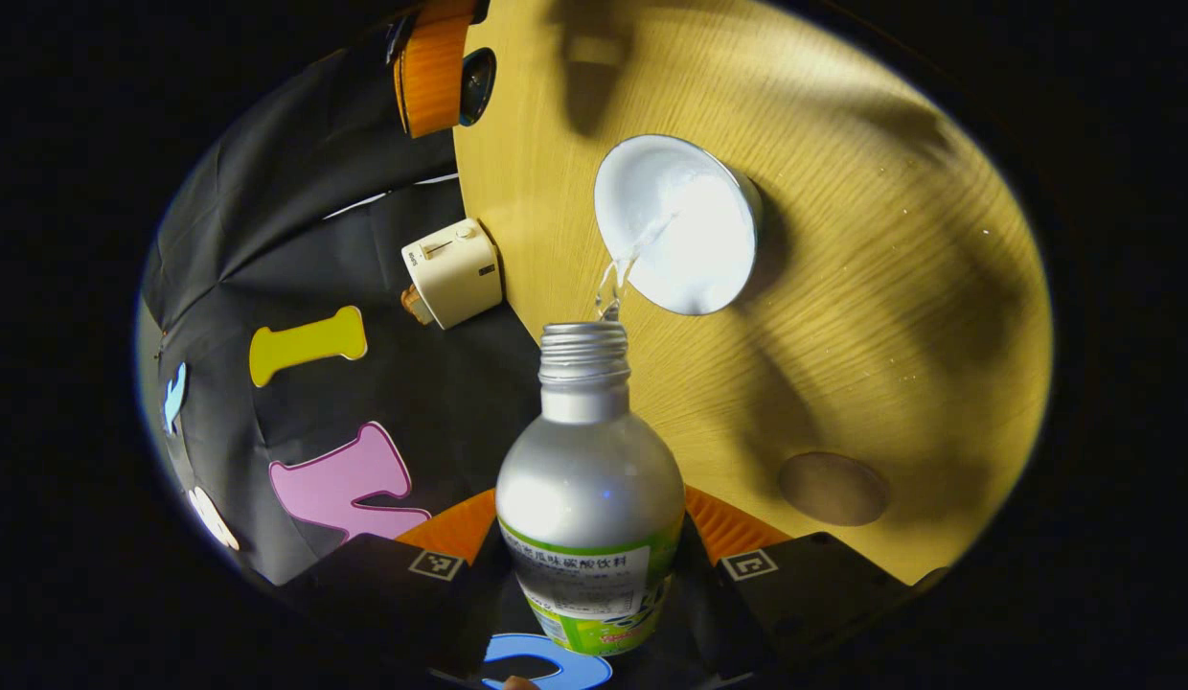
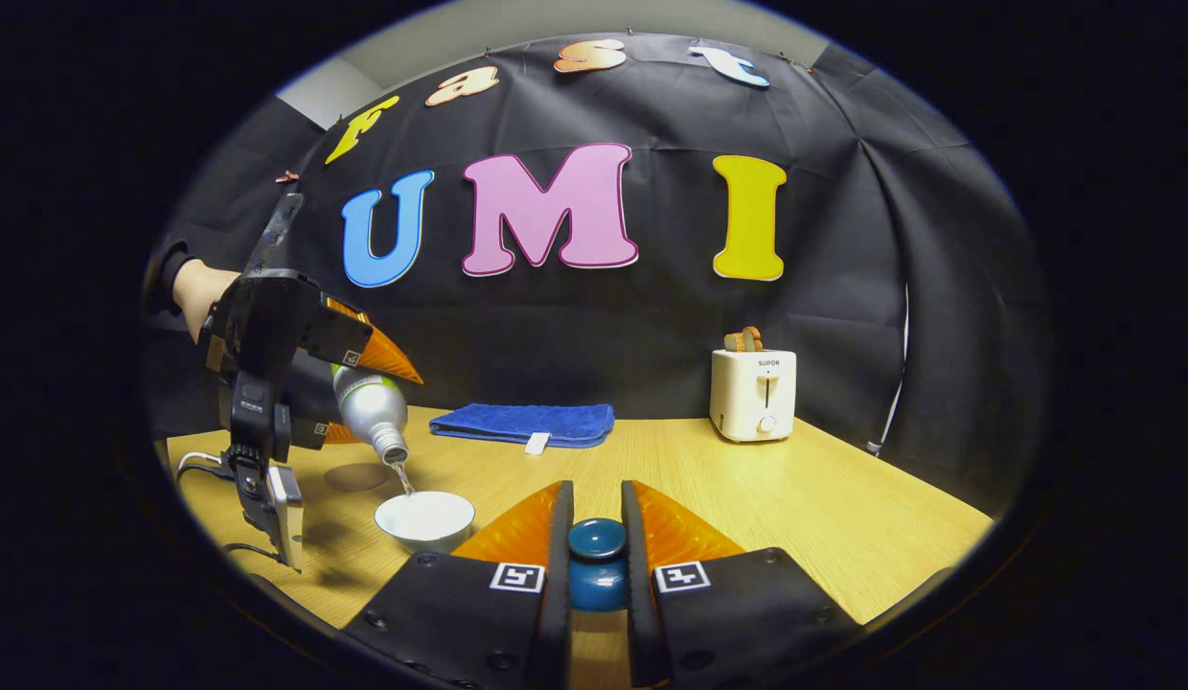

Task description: Open the teacup lid with one hand, grasp the water bottle and pour water into the teacup with the other hand; after pouring, place the water bottle on the coaster and then close the teacup lid.

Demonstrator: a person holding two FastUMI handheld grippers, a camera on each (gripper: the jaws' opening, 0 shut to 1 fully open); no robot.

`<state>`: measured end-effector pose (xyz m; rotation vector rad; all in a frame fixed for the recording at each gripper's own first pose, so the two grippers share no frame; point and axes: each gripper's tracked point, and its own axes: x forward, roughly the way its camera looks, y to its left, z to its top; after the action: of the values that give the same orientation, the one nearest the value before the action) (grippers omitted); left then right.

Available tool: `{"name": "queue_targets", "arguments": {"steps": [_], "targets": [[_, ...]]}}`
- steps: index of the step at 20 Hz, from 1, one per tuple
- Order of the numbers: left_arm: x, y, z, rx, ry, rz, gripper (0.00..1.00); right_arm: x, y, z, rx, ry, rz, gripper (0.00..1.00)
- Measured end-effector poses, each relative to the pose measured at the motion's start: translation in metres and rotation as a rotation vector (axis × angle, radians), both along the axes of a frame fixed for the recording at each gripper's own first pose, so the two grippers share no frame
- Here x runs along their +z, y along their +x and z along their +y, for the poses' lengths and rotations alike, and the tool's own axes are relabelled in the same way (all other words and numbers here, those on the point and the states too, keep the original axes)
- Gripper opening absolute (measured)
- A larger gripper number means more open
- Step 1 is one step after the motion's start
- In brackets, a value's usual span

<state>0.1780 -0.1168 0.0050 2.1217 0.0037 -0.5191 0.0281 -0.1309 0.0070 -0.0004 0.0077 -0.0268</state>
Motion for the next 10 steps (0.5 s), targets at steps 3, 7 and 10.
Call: {"name": "queue_targets", "arguments": {"steps": [3,7,10], "targets": [[0.005,0.002,0.000,-0.002,0.042,-0.010,0.82,0.000,0.000,0.000,0.000,0.000,0.000,0.27],[0.013,0.004,0.000,-0.002,0.088,-0.025,0.82,0.000,0.000,0.000,0.000,0.000,0.000,0.27],[0.019,0.002,0.000,-0.004,0.133,-0.032,0.82,0.000,0.000,0.001,0.002,0.001,0.000,0.27]]}}
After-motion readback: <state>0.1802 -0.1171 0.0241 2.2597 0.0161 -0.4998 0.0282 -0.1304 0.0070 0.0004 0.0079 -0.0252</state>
